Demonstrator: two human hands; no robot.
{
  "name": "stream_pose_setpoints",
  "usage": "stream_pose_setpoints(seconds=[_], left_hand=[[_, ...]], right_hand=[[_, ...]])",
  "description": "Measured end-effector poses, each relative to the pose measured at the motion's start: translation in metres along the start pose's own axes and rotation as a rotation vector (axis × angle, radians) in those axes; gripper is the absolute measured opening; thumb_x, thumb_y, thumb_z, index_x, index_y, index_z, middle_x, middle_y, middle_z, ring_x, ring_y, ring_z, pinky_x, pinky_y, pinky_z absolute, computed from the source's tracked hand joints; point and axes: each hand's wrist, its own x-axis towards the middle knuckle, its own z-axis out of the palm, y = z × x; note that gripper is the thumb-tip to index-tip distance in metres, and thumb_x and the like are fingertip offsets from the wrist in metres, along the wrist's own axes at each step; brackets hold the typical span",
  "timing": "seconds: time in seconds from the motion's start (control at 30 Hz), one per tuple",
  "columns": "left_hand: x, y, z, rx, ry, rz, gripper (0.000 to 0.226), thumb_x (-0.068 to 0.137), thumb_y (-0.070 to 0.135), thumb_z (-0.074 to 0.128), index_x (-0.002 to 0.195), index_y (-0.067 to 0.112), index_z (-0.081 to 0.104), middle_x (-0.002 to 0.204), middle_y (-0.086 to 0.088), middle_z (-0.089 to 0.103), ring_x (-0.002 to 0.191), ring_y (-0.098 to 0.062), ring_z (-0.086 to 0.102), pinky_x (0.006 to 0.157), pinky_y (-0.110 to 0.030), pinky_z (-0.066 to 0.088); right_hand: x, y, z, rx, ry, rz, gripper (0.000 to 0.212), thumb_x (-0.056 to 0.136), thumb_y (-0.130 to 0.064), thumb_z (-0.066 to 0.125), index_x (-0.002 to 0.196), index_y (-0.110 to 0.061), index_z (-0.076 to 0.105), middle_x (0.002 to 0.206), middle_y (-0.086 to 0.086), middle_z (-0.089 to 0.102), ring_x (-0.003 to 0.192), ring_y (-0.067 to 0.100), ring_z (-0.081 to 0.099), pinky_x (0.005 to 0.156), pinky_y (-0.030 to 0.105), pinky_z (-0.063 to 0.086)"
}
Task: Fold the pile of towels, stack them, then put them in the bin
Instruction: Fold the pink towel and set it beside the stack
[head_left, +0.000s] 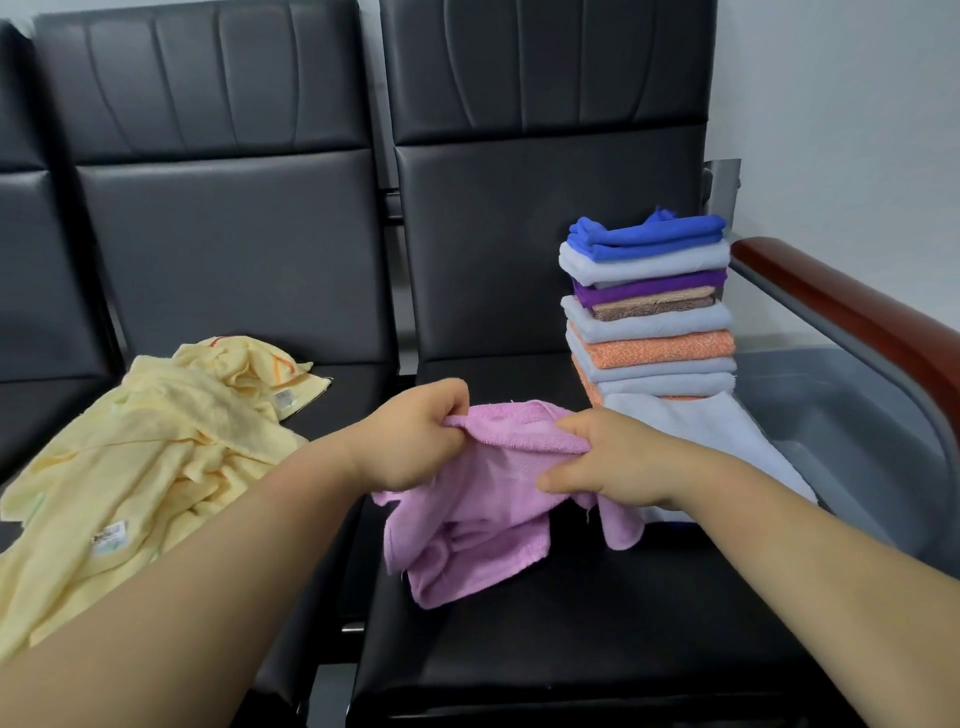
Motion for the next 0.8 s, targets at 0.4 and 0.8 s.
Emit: stream_pose_setpoints(seconds=[0.4, 0.8], left_hand=[[0.003, -0.002, -0.002, 0.138, -0.209, 0.061, 0.039, 0.08, 0.036, 0.083, 0.078, 0.005, 0.059, 0.066, 0.001, 0.052, 0.062, -0.012, 0.046, 0.064, -0.033, 0.043], [-0.002, 0.012, -0.006, -0.179, 0.084, 0.007, 0.006, 0.096, 0.021, 0.058, 0.091, 0.023, 0.056, 0.08, 0.011, 0.061, 0.076, -0.008, 0.054, 0.071, -0.033, 0.048]], right_hand=[[-0.001, -0.005, -0.002, -0.078, 0.086, 0.005, 0.033, 0.085, -0.021, 0.074, 0.082, 0.003, 0.052, 0.063, 0.004, 0.054, 0.056, 0.019, 0.047, 0.052, 0.033, 0.04], [-0.003, -0.015, 0.008, -0.163, 0.042, 0.043, 0.032, 0.085, -0.026, 0.072, 0.115, -0.024, 0.06, 0.074, 0.011, 0.069, 0.043, 0.019, 0.06, 0.034, 0.022, 0.037]])
